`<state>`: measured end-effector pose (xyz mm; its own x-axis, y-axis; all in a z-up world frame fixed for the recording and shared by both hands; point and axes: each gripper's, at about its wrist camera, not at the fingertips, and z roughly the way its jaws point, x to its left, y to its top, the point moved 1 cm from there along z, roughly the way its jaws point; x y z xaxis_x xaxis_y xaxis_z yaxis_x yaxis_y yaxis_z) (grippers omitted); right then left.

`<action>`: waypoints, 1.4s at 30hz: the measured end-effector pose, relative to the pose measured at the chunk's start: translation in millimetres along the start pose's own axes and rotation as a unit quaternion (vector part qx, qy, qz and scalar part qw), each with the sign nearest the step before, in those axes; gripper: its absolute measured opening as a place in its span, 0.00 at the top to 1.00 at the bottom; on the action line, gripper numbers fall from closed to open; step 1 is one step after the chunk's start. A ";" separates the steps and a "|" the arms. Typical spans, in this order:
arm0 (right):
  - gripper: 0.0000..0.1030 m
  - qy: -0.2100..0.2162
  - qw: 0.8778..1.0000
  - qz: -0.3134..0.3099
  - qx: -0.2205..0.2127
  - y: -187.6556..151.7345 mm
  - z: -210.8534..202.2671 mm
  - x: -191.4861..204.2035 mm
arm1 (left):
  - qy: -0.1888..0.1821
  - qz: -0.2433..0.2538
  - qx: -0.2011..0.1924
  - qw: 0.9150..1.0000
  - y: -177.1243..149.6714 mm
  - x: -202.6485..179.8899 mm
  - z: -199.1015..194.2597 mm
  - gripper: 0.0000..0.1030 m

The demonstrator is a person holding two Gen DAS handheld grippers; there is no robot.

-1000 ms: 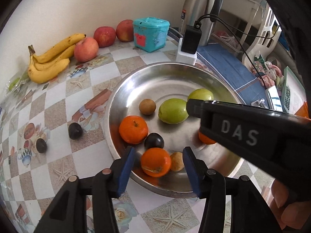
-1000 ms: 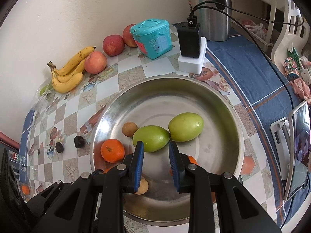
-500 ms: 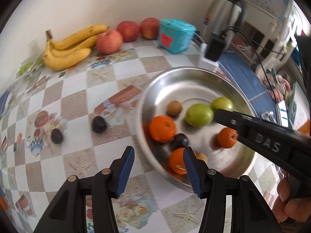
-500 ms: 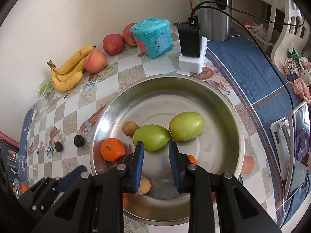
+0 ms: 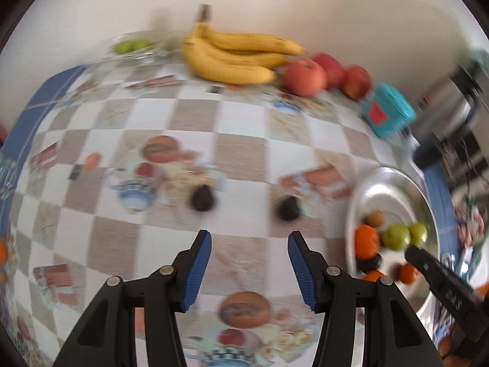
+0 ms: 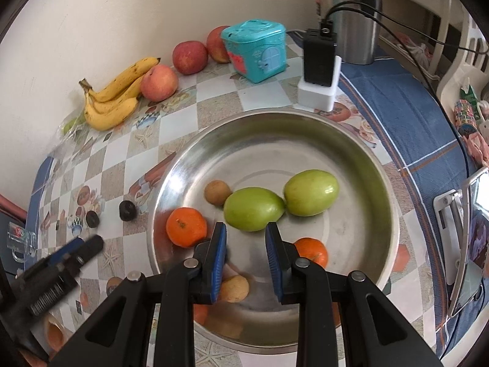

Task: Organize fruits
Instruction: 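Open the left gripper dropping the orange while the right gripper releases the plum, then withdraw both open grippers from the bowl toward the remaining dark plums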

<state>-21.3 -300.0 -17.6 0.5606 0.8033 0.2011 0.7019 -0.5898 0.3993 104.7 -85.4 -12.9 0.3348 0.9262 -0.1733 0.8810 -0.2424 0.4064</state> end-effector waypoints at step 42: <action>0.15 0.012 0.993 -0.117 0.013 -19.3 15.9 91.4 | 0.094 -0.146 -0.012 0.985 4.9 107.7 -9.9 0.00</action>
<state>23.3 -216.6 -21.1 0.3697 0.9203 0.1275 0.8230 -0.3881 0.4148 141.8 16.1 -20.7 -0.0019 0.9930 -0.1182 0.9219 0.0476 0.3845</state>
